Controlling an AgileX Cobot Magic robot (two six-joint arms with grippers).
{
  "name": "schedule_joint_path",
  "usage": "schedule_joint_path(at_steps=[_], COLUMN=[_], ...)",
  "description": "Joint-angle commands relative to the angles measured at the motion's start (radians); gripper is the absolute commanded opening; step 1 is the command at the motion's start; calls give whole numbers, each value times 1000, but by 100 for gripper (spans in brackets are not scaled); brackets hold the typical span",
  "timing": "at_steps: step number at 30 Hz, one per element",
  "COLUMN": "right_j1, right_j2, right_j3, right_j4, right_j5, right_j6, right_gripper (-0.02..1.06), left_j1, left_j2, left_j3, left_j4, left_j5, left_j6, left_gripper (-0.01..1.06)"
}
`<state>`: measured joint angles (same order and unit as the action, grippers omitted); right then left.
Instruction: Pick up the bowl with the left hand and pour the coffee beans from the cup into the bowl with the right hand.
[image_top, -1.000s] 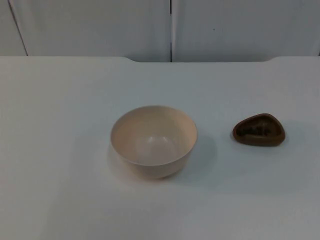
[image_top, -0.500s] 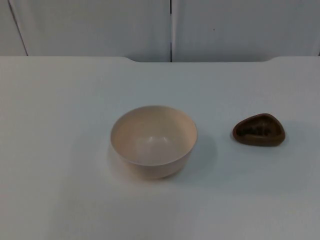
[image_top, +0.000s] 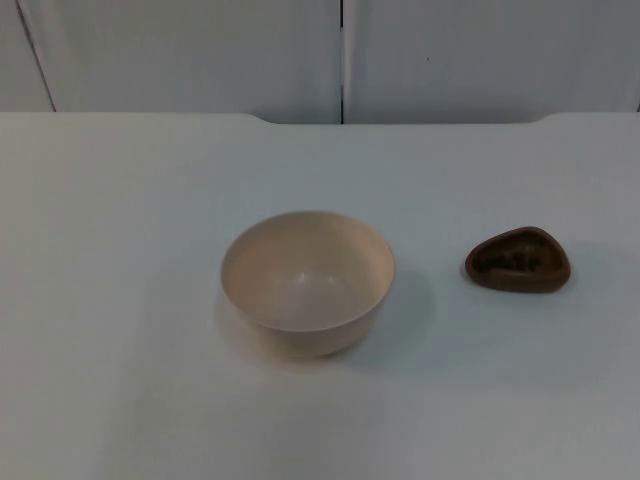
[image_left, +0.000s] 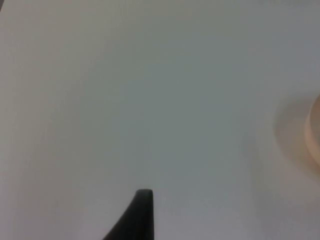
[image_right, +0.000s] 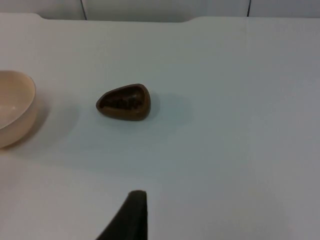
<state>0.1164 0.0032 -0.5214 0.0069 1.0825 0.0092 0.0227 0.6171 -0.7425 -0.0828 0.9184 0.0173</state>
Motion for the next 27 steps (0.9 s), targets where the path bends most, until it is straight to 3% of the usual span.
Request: schedule_joint_path(at_steps=[1,14,27], right_j1=[-7,-7,-7], right_j2=[-3,-3,-3], right_j3=[5,5,5], right_j4=[-7,-7,-7], right_j5=[-4,-4,-4], right_j6=[-4,-4,-4], right_gripper=[105,105,105], left_j1=[3,3,3], left_j2=[22,157,279], left_j3=[-19,-104,-120], left_j4=[-15,-79,-311], left_j5=[-21,-64,-110], left_j6=[6,40,228], left_gripper=[105,105,105])
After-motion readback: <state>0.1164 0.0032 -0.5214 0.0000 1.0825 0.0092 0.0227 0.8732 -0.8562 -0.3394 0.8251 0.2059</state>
